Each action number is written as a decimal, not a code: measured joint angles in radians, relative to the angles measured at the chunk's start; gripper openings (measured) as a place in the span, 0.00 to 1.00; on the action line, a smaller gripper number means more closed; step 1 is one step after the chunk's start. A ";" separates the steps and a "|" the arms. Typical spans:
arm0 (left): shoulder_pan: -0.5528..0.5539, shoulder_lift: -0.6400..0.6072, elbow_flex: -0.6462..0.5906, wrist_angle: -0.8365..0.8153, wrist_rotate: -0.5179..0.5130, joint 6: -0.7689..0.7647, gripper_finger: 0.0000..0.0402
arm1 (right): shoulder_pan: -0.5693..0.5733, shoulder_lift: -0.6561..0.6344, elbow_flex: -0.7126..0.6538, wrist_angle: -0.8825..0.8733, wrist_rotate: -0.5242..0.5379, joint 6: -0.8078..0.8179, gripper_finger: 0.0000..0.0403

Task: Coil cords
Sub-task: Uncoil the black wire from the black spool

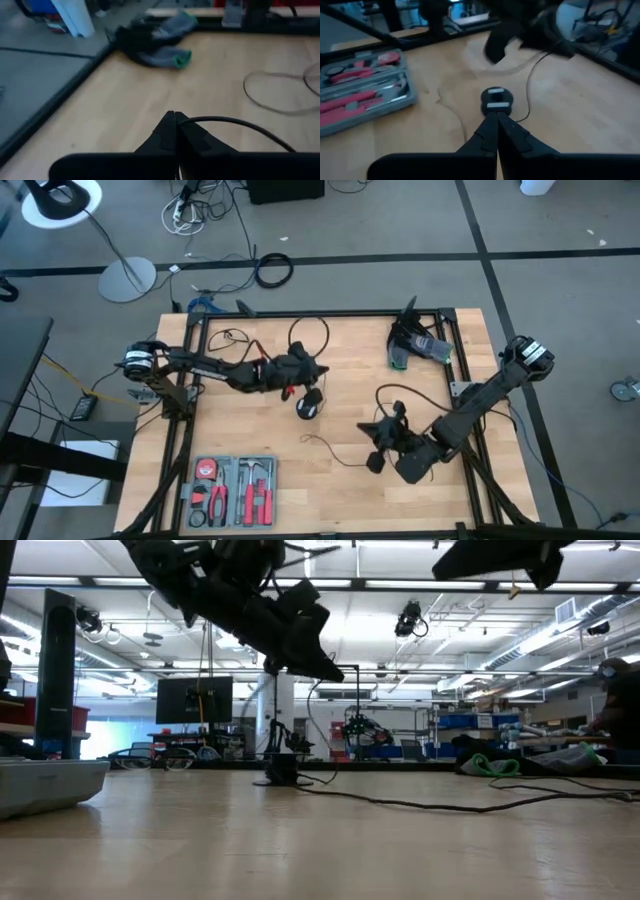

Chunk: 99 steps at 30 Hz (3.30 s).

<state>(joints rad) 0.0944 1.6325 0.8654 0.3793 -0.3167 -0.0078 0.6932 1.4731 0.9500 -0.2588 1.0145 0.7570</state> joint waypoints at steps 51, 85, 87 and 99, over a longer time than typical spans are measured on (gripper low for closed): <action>-0.012 0.000 0.000 0.205 0.061 0.291 0.26 | -0.559 -0.001 -0.341 0.982 -0.544 -0.071 0.34; -0.018 0.000 0.000 0.284 0.120 0.291 0.26 | -0.628 0.003 -0.306 1.009 -0.735 -0.080 0.30; -0.018 0.000 0.000 0.283 0.120 0.291 0.26 | -0.628 0.028 -0.281 0.989 -0.742 -0.076 0.30; -0.017 -0.001 -0.006 0.217 0.092 0.290 0.26 | -0.641 0.130 -0.224 0.993 -0.737 -0.169 0.05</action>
<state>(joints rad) 0.0772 1.6315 0.8594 0.5964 -0.2246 0.2825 0.0521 1.6032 0.7258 0.7340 0.2775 0.5880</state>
